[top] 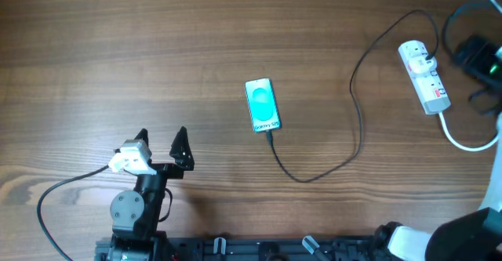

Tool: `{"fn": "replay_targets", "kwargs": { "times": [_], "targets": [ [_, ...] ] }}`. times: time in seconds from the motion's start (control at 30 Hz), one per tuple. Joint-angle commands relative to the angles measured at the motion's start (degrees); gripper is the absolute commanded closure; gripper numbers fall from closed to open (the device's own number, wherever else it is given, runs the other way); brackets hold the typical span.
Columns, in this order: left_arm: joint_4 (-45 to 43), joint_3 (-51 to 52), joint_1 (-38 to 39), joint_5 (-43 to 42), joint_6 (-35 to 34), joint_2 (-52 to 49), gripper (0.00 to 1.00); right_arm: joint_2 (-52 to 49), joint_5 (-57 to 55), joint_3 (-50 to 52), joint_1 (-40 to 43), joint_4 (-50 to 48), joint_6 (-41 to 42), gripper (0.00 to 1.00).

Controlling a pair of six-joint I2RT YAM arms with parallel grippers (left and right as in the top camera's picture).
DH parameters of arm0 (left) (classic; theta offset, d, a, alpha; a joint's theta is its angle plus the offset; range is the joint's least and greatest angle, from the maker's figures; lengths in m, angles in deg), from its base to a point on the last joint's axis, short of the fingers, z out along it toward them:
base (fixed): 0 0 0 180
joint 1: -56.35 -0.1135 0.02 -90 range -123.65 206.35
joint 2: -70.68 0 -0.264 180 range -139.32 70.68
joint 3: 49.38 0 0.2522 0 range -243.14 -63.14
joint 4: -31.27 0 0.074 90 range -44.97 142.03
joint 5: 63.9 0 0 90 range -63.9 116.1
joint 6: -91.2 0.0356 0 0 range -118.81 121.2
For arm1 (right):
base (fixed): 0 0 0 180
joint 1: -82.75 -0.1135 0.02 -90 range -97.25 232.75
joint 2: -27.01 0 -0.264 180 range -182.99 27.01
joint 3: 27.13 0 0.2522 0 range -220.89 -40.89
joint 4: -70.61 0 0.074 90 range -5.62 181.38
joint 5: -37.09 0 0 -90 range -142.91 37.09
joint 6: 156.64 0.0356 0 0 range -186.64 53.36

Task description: Plug charger to phone and switch on socket

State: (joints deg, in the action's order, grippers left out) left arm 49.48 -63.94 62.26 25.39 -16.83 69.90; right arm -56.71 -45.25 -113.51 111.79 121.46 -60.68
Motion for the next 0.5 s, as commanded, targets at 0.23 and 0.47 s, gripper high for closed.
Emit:
{"fn": "replay_targets", "kwargs": {
  "times": [0.23, 0.47],
  "targets": [
    [-0.1, 0.5, -0.3, -0.3, 1.1, 0.6, 0.0, 11.8, -7.2, 19.2, -13.4, -9.3, -0.6, 0.0],
    [-0.1, 0.5, -0.3, -0.3, 1.1, 0.6, 0.0, 16.6, -7.3, 37.9, -23.5, -30.9, -3.0, 0.0]
  ]
}}
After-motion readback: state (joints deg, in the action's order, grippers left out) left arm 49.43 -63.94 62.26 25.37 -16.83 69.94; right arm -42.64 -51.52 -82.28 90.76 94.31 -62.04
